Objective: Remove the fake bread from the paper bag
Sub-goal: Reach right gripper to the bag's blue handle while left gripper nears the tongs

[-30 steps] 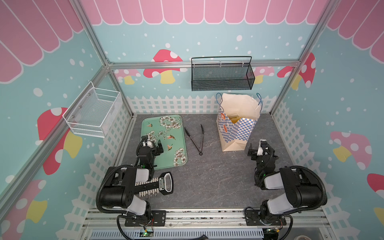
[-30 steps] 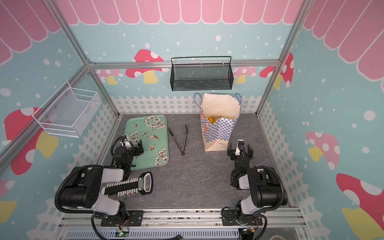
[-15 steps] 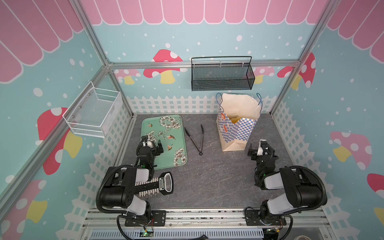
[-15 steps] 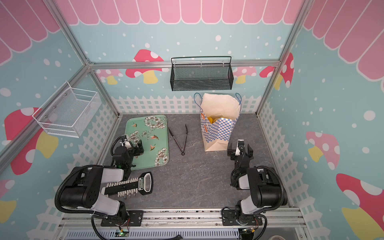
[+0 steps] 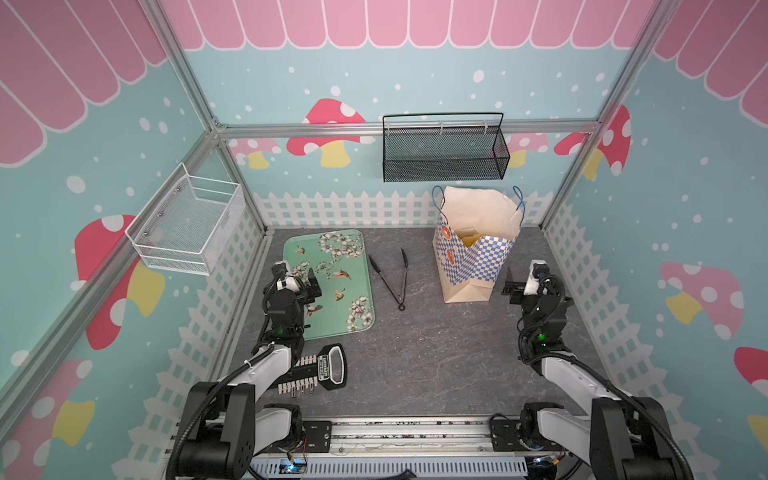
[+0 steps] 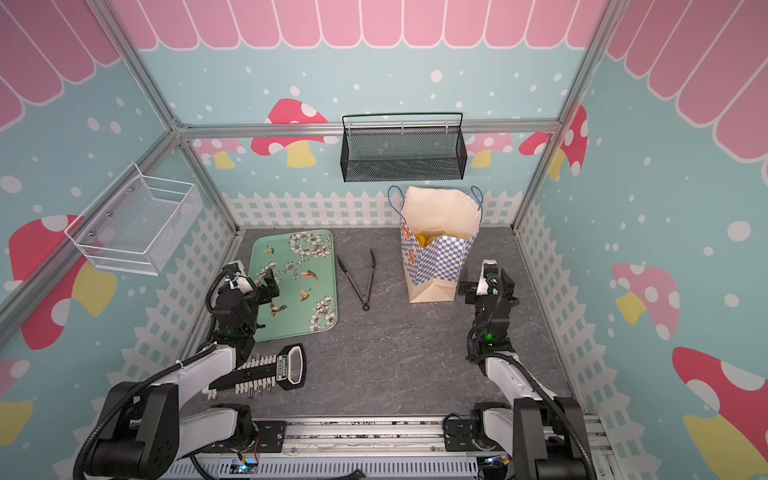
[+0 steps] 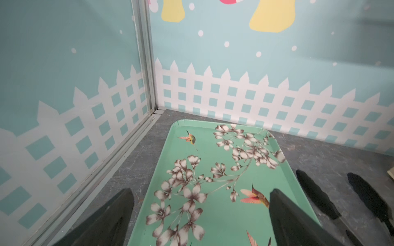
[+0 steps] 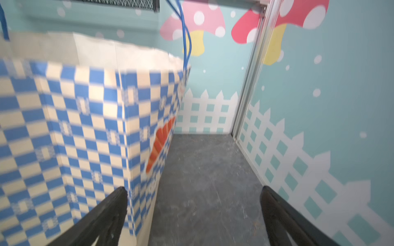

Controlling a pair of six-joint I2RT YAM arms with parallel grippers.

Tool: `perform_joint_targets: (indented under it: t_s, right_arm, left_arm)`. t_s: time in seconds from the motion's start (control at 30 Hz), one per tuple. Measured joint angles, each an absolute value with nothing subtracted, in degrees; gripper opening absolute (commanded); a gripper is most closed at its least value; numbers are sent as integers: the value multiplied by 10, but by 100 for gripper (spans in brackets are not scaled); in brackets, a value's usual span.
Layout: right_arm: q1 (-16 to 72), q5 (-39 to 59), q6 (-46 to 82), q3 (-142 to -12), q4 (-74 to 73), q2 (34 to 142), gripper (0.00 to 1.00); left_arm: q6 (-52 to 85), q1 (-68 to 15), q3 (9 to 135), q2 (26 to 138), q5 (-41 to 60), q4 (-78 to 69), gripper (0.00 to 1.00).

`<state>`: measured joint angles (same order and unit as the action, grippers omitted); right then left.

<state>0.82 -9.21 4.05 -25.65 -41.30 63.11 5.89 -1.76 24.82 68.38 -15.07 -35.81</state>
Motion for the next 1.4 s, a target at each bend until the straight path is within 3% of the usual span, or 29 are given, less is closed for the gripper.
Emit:
perform_joint_targets:
  t_s: [0.23, 0.43, 0.57, 0.97, 1.2, 1.4]
  right_arm:
    - [8, -66, 70, -528, -128, 674, 95]
    - [8, -60, 111, -869, 135, 843, 93]
    - [8, -81, 128, -1016, 265, 939, 94]
    - [-26, -35, 169, -1188, 446, 1097, 85]
    - [-25, -25, 177, -1257, 476, 1150, 82]
    - [-25, -29, 178, -1263, 496, 1164, 66]
  left_arm:
    - [152, -2, 306, 668, -107, -250, 99]
    - [176, -28, 396, 691, -39, -137, 98]
    - [174, -93, 447, 707, -20, -63, 98]
    - [119, -314, 601, 843, -32, 36, 98]
    - [99, -354, 646, 905, -36, 47, 97]
    - [97, -355, 646, 907, -48, 51, 97]
